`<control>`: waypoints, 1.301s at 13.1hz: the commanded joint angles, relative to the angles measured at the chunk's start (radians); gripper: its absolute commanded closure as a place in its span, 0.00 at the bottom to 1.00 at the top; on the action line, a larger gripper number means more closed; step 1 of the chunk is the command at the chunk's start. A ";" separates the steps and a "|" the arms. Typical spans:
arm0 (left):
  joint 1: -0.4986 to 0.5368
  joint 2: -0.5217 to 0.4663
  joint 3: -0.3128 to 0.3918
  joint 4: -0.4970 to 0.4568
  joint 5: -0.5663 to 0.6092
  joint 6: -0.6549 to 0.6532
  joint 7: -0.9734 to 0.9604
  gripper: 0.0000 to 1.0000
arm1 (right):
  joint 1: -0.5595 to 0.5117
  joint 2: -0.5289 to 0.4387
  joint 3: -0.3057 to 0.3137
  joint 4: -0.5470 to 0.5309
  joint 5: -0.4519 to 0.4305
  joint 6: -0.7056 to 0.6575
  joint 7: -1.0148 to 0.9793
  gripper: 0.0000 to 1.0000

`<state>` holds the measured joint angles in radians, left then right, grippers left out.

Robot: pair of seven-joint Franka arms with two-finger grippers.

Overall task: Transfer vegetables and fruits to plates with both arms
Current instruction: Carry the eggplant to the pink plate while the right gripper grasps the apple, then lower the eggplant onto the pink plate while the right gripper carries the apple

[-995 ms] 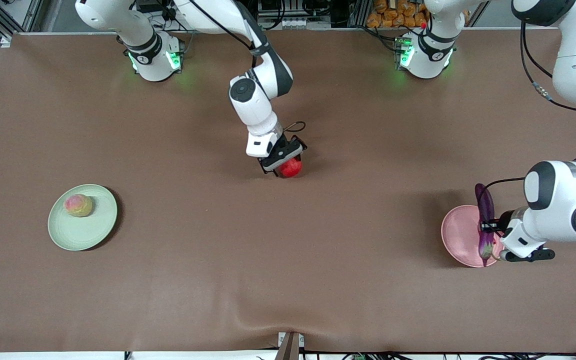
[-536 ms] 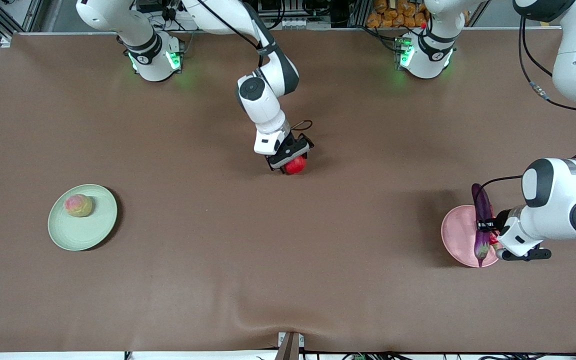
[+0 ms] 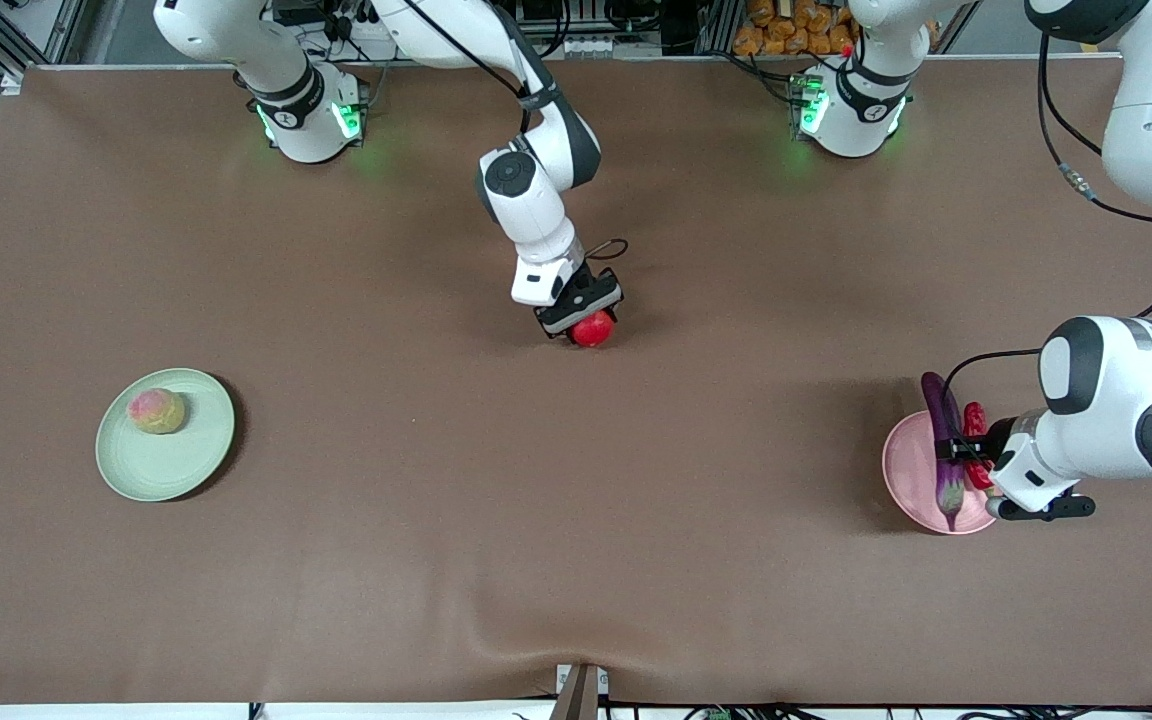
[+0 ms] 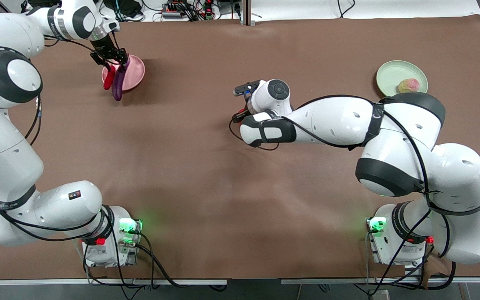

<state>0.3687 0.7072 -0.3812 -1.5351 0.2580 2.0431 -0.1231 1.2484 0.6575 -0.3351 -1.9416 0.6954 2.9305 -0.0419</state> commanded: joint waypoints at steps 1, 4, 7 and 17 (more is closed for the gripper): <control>0.009 -0.073 -0.031 -0.025 -0.037 -0.004 -0.010 0.00 | -0.001 -0.100 -0.095 -0.046 0.023 -0.022 -0.013 0.99; 0.004 -0.156 -0.048 -0.019 -0.091 -0.046 -0.047 0.00 | -0.009 -0.193 -0.314 -0.018 0.006 -0.331 -0.051 1.00; 0.004 -0.260 -0.073 -0.011 -0.102 -0.095 -0.078 0.00 | -0.023 -0.187 -0.600 0.027 0.003 -0.684 -0.275 1.00; 0.030 -0.577 -0.067 0.171 -0.221 -0.491 -0.059 0.00 | -0.861 0.083 -0.340 0.303 -0.062 -0.880 -0.909 0.89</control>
<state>0.3939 0.1643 -0.4469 -1.3675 0.0643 1.5710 -0.1943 0.4795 0.6622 -0.7434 -1.7251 0.6458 2.0578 -0.9100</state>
